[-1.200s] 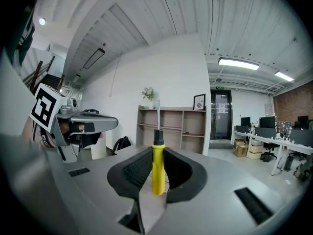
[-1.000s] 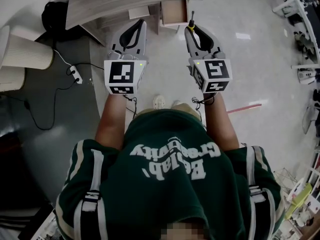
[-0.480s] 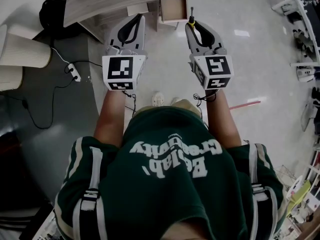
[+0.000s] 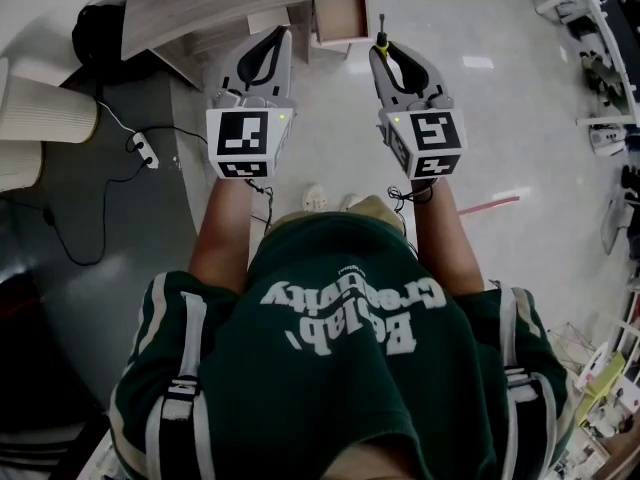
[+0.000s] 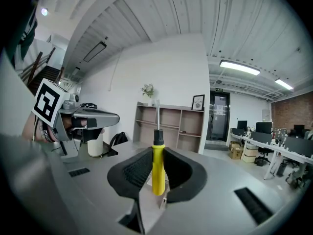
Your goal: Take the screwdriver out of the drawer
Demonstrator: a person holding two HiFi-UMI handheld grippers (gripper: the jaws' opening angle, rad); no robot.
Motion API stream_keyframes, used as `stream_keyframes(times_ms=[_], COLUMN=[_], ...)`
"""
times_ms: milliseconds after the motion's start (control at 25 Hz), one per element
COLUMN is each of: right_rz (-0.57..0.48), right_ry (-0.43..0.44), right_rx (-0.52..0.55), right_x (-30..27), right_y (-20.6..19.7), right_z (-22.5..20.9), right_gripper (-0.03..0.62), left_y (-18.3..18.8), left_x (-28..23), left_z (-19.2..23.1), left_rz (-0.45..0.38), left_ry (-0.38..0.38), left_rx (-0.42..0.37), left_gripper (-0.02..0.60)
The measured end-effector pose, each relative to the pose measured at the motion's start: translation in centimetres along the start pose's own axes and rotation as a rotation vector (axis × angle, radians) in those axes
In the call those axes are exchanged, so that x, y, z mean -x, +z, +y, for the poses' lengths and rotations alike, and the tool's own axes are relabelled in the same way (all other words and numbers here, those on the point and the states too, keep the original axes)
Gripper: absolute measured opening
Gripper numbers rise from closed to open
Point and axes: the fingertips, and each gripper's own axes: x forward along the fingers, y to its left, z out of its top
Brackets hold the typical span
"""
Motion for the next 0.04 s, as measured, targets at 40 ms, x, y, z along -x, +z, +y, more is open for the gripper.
stream_keyframes(times_ms=[40], right_rz=[0.003], right_ry=[-0.001], right_rx=[0.000], right_x=[-0.11], right_y=[-0.06], right_z=[-0.17], right_gripper=[0.083], left_y=[-0.02], left_x=[-0.26], left_z=[0.03], left_rz=[0.000], left_ry=[-0.001], left_rx=[0.000], left_gripper=[0.018])
